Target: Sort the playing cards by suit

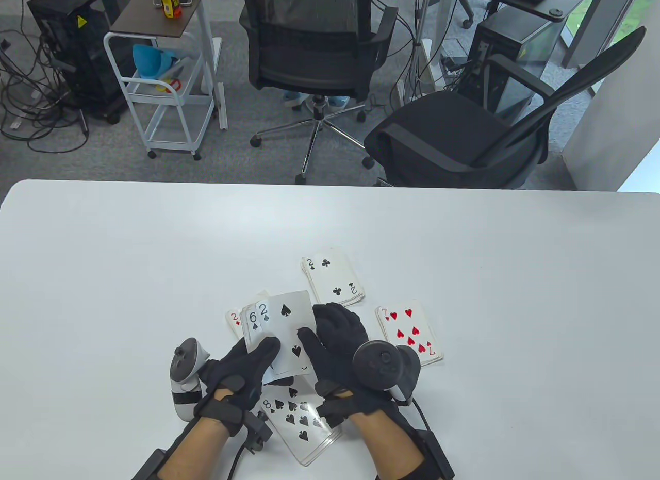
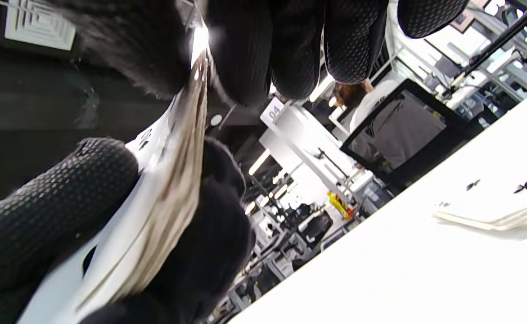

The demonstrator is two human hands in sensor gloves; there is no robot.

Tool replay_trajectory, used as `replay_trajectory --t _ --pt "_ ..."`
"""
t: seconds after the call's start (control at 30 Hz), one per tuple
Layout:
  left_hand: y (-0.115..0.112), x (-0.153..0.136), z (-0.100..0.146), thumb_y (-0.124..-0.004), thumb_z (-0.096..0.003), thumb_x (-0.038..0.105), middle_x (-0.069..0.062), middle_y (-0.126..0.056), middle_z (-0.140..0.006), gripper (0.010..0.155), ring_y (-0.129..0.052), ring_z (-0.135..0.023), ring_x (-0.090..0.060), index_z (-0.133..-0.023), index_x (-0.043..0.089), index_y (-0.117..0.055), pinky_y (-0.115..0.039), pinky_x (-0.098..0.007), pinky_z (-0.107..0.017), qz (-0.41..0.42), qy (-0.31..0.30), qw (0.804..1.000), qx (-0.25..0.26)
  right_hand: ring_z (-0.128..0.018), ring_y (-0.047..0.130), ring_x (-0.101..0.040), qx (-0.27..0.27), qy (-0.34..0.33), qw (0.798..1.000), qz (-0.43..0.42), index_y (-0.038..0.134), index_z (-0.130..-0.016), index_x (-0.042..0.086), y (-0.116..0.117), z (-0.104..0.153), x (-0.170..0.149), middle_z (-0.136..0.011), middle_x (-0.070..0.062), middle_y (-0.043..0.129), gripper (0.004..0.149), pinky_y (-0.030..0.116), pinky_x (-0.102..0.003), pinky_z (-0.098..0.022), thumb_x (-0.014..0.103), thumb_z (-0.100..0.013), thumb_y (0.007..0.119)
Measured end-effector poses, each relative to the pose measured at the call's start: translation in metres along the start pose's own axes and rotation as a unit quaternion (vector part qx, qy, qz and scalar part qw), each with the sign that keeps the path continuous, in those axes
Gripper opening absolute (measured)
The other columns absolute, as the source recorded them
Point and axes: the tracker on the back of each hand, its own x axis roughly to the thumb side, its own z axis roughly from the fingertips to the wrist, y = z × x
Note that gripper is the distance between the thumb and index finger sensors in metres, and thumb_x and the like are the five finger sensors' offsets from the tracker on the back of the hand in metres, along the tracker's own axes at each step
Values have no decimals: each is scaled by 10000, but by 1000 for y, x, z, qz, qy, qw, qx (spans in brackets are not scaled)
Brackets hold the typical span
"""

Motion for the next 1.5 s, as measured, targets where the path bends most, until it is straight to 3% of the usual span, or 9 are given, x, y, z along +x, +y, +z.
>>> replay_trajectory --t 0.13,0.3,0.6,0.77,0.93,1.1,1.2,1.3,1.5 --pt "-2 1 1 -841 -565 476 19 -898 -941 511 -1010 -764 -273 -1014 272 -708 -955 -391 -466 -47 12 999 -4 -963 636 -494 -40 -3 999 1 779 -848 114 -9 0 1 -1007 -172 711 440 482 -709 -673 407 -533 873" --pt "-2 -1 0 -815 -573 499 8 -883 -956 519 -996 -777 -284 -1024 270 -697 -947 -394 -477 -11 16 1000 -15 -961 640 -494 -21 18 1000 -13 834 -804 88 -14 -3 -8 -991 -171 744 374 473 -716 -672 366 -553 840" --pt "18 11 5 -796 -579 502 16 -881 -958 511 -992 -782 -280 -1026 276 -691 -945 -392 -483 29 -27 998 39 -971 594 -514 -47 101 992 -55 870 -795 67 -40 -7 -32 -1009 -191 712 368 445 -724 -669 349 -563 823" --pt "25 15 7 -796 -579 503 18 -879 -959 513 -993 -783 -277 -1026 277 -689 -945 -391 -484 46 -43 996 56 -992 510 -543 9 145 988 -46 866 -805 64 -41 -9 -43 -1043 -215 652 367 399 -736 -669 343 -570 820" --pt "25 16 7 -795 -579 503 18 -879 -959 511 -994 -781 -276 -1025 276 -690 -945 -391 -484 50 -48 996 59 -1013 394 -565 132 160 978 2 861 -822 69 -24 -12 -42 -1080 -244 580 364 320 -754 -663 339 -582 818" --pt "26 17 7 -794 -580 503 18 -880 -958 509 -994 -782 -276 -1024 277 -690 -944 -392 -484 45 -51 996 62 -1029 300 -568 243 151 957 53 863 -829 63 -1 -12 -31 -1101 -254 537 363 259 -764 -658 331 -587 827" --pt "25 17 8 -795 -578 503 20 -881 -957 511 -994 -781 -277 -1024 274 -693 -944 -393 -484 42 -53 996 63 -1032 289 -569 278 136 948 77 869 -824 49 11 -9 -20 -1102 -259 537 365 248 -767 -657 322 -583 839" --pt "24 16 7 -792 -579 506 21 -882 -956 510 -994 -780 -276 -1024 277 -691 -943 -393 -485 41 -54 996 59 -1040 260 -564 347 116 926 97 858 -841 61 25 -5 -9 -1117 -257 511 366 234 -768 -660 325 -589 846" --pt "24 17 8 -792 -578 507 21 -883 -955 511 -994 -782 -275 -1023 276 -692 -942 -394 -486 40 -57 996 58 -1036 259 -563 403 121 896 144 849 -837 39 57 5 -3 -1114 -270 490 378 245 -757 -669 315 -580 876"
